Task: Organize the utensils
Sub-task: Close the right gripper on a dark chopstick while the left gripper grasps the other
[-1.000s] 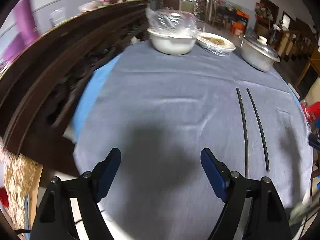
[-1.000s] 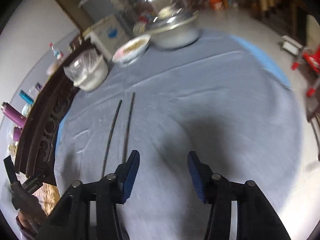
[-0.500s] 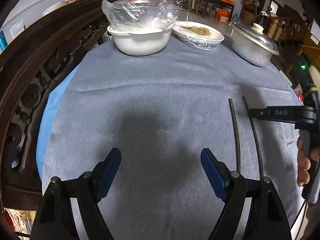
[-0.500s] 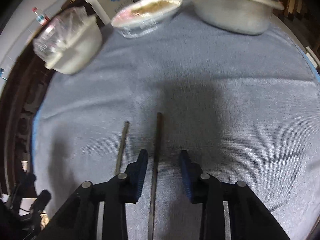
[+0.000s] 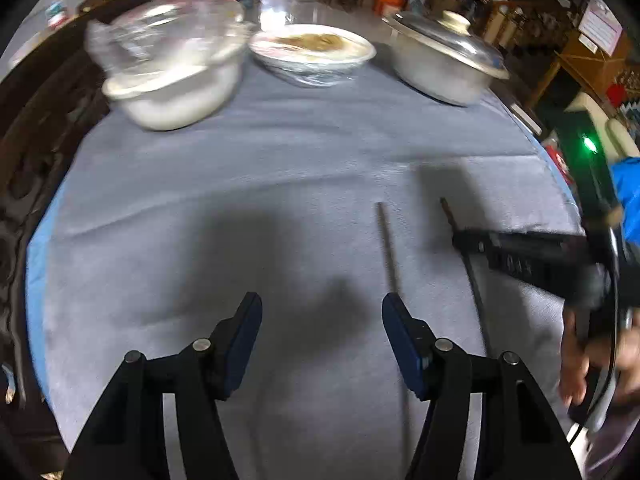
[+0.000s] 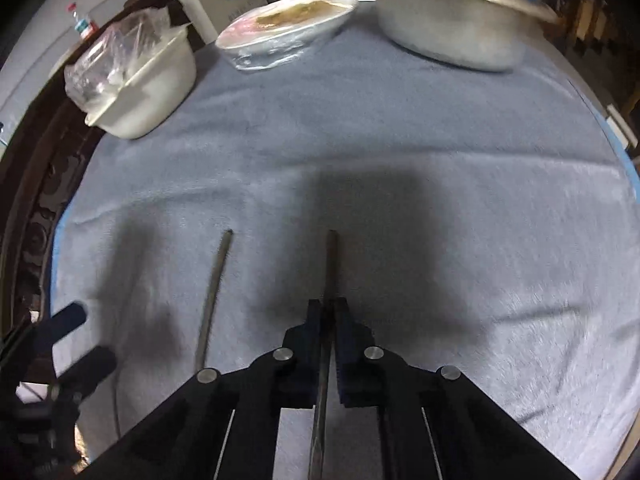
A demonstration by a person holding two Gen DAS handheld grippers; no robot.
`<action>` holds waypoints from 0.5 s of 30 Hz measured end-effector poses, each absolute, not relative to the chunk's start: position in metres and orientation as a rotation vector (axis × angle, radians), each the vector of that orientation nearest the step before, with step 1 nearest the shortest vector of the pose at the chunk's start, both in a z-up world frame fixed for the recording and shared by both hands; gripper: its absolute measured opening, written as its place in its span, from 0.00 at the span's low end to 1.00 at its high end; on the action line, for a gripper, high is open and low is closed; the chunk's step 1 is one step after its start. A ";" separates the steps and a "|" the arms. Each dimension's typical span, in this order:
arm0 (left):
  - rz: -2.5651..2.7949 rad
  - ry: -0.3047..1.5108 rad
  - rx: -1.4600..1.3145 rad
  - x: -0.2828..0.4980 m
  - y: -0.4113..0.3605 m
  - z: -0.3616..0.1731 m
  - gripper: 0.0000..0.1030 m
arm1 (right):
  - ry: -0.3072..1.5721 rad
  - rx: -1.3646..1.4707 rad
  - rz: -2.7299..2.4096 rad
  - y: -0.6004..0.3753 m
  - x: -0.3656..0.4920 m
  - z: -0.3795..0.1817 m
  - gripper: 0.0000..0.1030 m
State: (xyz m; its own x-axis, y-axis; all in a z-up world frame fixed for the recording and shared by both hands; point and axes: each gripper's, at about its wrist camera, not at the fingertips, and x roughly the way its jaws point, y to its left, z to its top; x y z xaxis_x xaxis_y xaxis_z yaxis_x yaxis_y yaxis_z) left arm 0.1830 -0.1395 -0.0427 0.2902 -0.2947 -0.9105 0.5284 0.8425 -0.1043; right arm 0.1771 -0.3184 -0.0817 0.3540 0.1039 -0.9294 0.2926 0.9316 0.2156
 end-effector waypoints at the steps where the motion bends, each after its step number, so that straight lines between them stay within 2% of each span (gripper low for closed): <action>1: -0.574 1.171 0.242 0.186 -0.149 -0.046 0.62 | 1.209 0.386 -0.122 -0.322 0.172 -0.082 0.07; 7: -0.651 1.241 0.256 0.193 -0.196 -0.064 0.62 | 1.222 0.426 -0.094 -0.343 0.134 -0.084 0.07; 9: -0.641 1.254 0.285 0.194 -0.205 -0.072 0.48 | 1.221 0.441 -0.089 -0.347 0.125 -0.085 0.07; 10: -0.655 1.277 0.287 0.196 -0.208 -0.078 0.35 | 1.220 0.446 -0.084 -0.348 0.119 -0.085 0.07; 11: -0.656 1.301 0.288 0.198 -0.208 -0.084 0.27 | 1.218 0.444 -0.082 -0.347 0.117 -0.085 0.07; 12: -0.654 1.260 0.292 0.196 -0.207 -0.081 0.25 | 1.216 0.442 -0.082 -0.347 0.114 -0.085 0.07; 14: -0.636 1.245 0.303 0.195 -0.204 -0.081 0.07 | 1.212 0.446 -0.081 -0.347 0.105 -0.085 0.07; 15: -0.634 1.254 0.286 0.195 -0.200 -0.082 0.06 | 1.212 0.446 -0.083 -0.347 0.104 -0.085 0.07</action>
